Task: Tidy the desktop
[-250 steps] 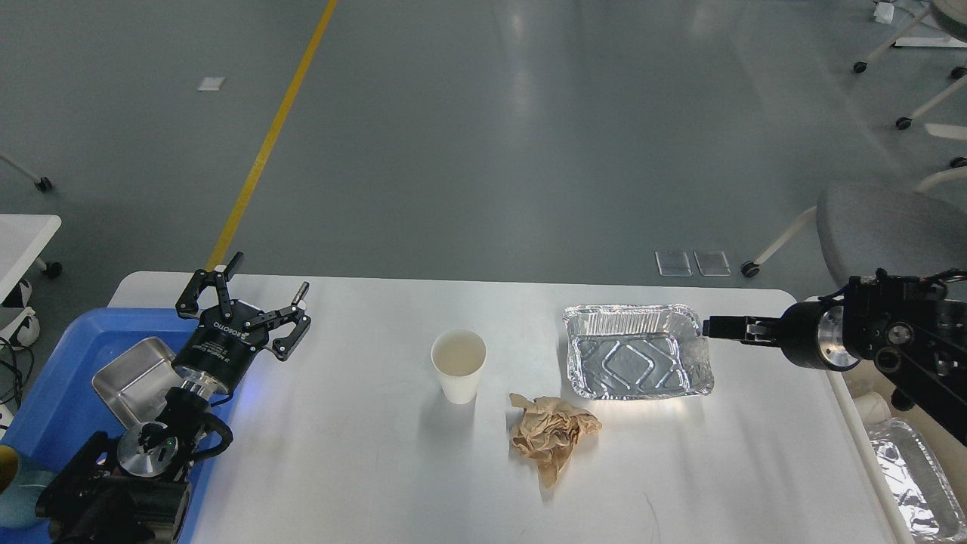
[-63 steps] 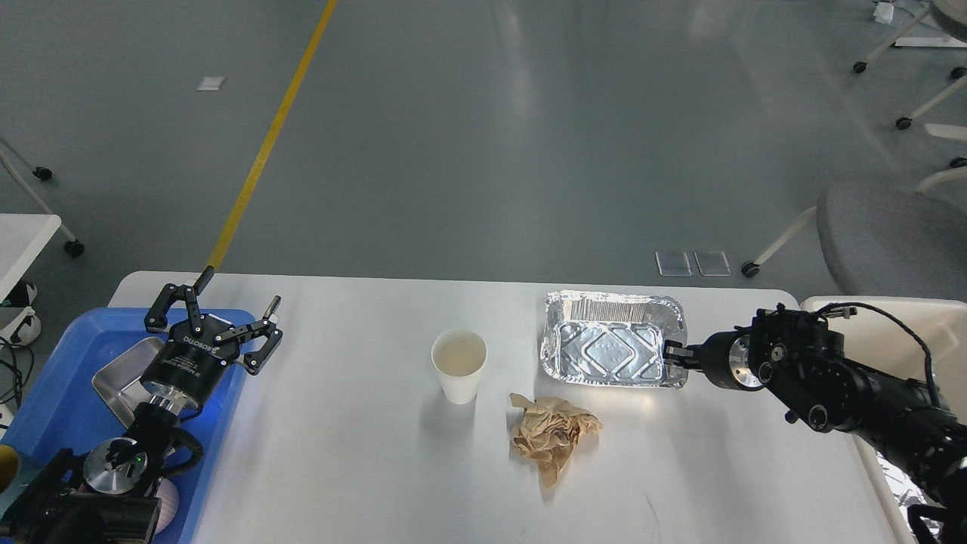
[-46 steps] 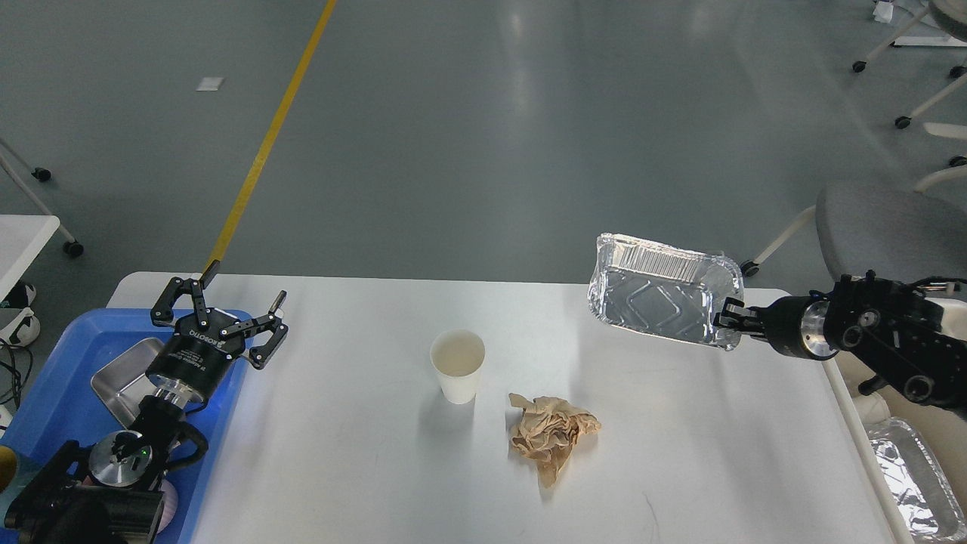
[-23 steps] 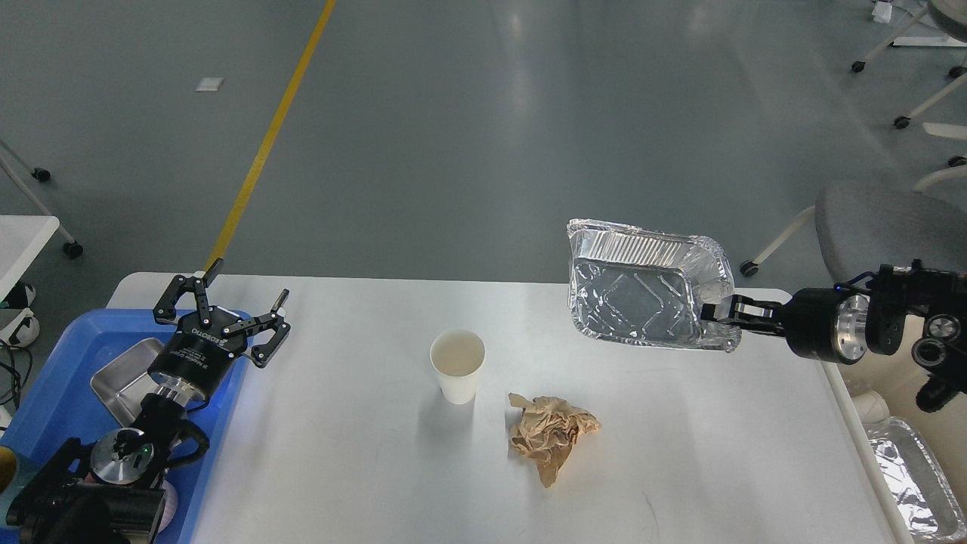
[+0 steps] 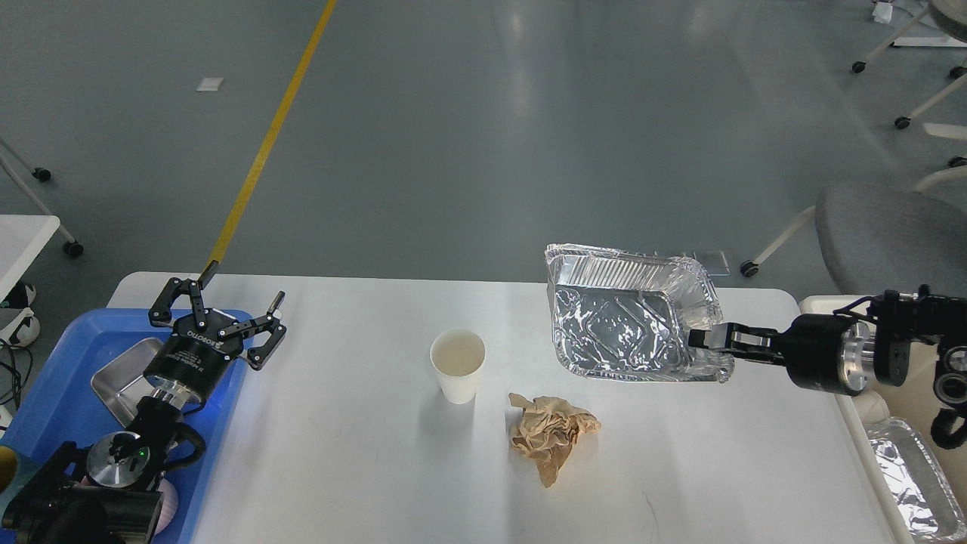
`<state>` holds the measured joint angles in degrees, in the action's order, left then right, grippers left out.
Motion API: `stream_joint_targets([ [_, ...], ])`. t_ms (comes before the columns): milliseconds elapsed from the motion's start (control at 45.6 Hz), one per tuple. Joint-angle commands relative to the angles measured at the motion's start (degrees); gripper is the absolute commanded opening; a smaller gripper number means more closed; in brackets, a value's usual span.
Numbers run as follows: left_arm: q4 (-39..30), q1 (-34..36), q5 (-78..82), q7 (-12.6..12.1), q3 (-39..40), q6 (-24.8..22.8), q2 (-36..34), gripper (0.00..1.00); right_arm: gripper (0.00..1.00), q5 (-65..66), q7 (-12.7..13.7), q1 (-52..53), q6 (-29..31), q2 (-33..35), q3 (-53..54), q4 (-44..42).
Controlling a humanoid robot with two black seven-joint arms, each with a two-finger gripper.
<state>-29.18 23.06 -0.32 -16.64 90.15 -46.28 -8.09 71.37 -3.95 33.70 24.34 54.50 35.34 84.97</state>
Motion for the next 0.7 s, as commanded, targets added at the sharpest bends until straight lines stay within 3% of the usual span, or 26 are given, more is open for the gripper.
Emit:
stream_joint_targets([
  [0,-0.1,0.2,0.0,0.5,0.6,-1.1,-2.1,0.98,0.00,0.0,0.0,-0.1,0.1,0.6,0.0,0.0],
  [219,-0.1,0.0,0.0,5.9,0.0,-1.2,-3.7,0.98,0.00,0.0,0.0,-0.2,0.5,0.9,-0.2,0.0],
  [373,0.0,0.7,0.6,5.8,-0.4,0.2,-3.3,0.98,0.00,0.0,-0.1,-0.2,0.5,1.8,-0.1,-0.1],
  [482,0.0,2.0,3.3,7.6,-0.8,3.2,-3.3,0.98,0.00,0.0,-0.1,-0.9,0.5,2.5,-0.1,0.0],
  [614,-0.1,2.3,6.8,14.8,-0.9,3.7,-3.9,0.98,0.00,0.0,-0.1,-1.6,0.5,2.5,-0.1,0.0],
  [680,-0.2,2.4,12.3,21.7,-0.9,4.0,-4.6,0.98,0.00,0.0,-0.1,-2.0,0.5,2.3,-0.1,0.0],
])
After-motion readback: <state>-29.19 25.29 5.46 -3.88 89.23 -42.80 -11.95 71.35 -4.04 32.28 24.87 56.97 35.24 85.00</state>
